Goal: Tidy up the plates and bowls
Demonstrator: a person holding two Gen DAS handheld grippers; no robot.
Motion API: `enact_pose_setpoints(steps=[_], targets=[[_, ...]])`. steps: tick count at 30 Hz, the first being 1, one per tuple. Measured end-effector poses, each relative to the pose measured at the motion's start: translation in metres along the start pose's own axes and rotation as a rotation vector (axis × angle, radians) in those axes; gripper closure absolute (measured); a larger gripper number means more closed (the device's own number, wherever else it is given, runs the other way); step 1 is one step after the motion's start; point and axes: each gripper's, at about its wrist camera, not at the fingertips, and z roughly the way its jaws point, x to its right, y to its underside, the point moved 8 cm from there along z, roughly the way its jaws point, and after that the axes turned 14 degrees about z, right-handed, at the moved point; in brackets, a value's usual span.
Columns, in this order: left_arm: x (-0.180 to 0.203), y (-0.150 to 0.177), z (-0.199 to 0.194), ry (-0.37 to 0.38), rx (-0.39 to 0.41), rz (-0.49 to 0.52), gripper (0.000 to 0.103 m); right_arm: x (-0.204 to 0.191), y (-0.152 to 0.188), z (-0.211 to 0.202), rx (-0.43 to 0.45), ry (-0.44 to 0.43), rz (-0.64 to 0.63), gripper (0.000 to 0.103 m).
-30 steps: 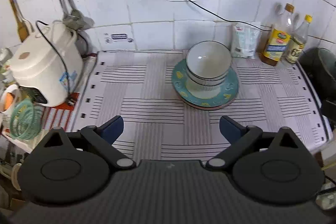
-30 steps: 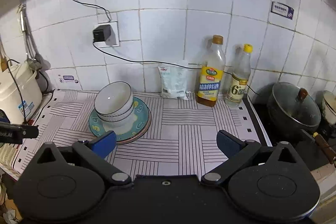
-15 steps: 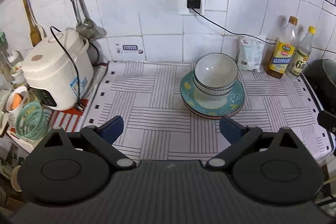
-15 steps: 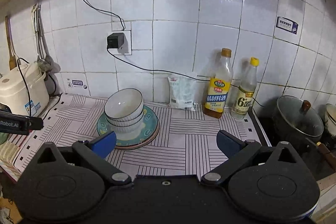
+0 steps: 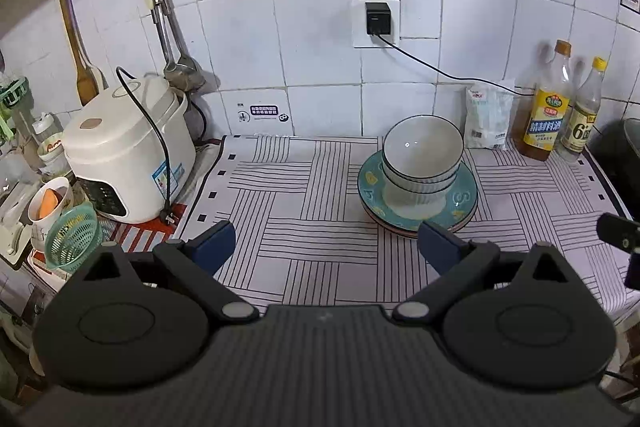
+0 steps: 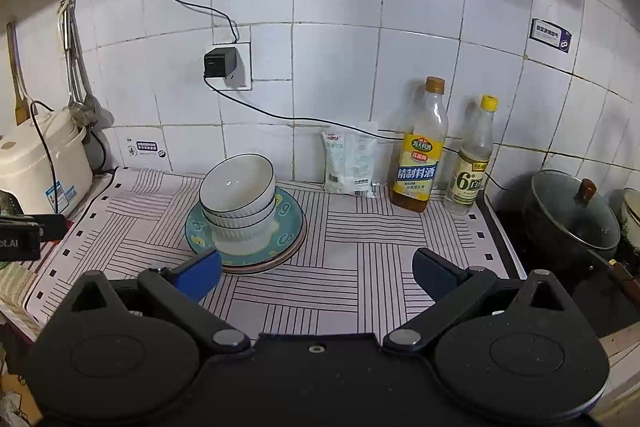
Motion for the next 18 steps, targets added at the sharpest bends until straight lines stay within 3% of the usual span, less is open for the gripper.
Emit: enact_pose_setpoints(steps=[18], targets=[[0.013, 0.006, 0.002, 0.022, -0.010, 0.008, 0.004, 0.006, 0.004, 0.011, -0.039, 0.018, 0.012, 0.000]])
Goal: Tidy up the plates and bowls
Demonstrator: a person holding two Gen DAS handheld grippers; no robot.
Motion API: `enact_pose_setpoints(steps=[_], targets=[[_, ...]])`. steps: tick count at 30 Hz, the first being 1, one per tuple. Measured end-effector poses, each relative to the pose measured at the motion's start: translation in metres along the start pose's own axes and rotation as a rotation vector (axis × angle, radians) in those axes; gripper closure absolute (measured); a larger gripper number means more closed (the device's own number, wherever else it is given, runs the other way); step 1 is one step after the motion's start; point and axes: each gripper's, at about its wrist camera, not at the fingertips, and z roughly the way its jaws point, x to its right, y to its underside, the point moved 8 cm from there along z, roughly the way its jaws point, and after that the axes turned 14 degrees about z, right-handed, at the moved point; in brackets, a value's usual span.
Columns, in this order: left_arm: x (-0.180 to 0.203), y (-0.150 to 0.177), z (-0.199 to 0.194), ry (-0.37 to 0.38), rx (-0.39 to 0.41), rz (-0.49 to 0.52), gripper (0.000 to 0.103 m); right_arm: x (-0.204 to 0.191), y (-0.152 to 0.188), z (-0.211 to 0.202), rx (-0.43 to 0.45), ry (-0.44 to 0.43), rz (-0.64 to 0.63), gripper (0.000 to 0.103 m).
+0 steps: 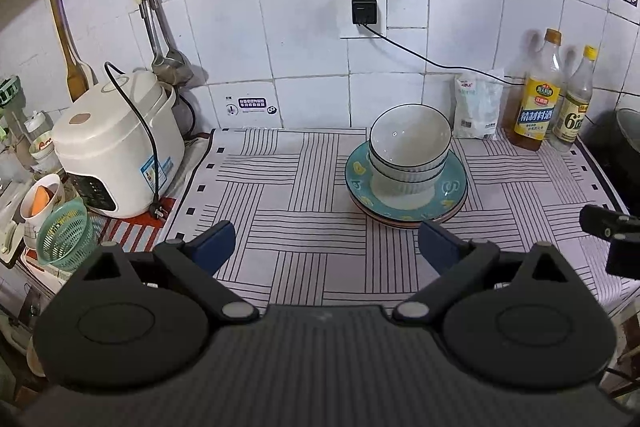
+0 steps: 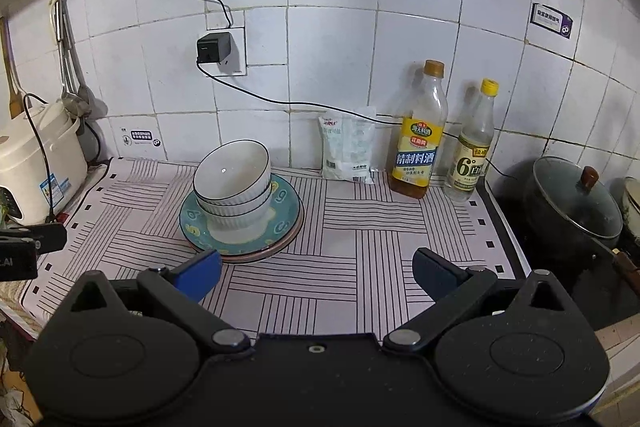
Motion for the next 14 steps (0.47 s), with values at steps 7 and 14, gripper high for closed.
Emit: enact_pose_setpoints(steps=[7, 14], targets=[[0.0000, 0.0001, 0.0014, 0.007, -0.005, -0.004, 0.004, 0.0010, 0.0021, 0.0021, -0.013, 0.003, 0.000, 0.000], [-0.0040, 0.0002, 0.0028, 0.024, -0.019, -0.006, 0.004, -0.0032, 0.0000, 0.0022, -0.013, 0.004, -0.007, 0.000]])
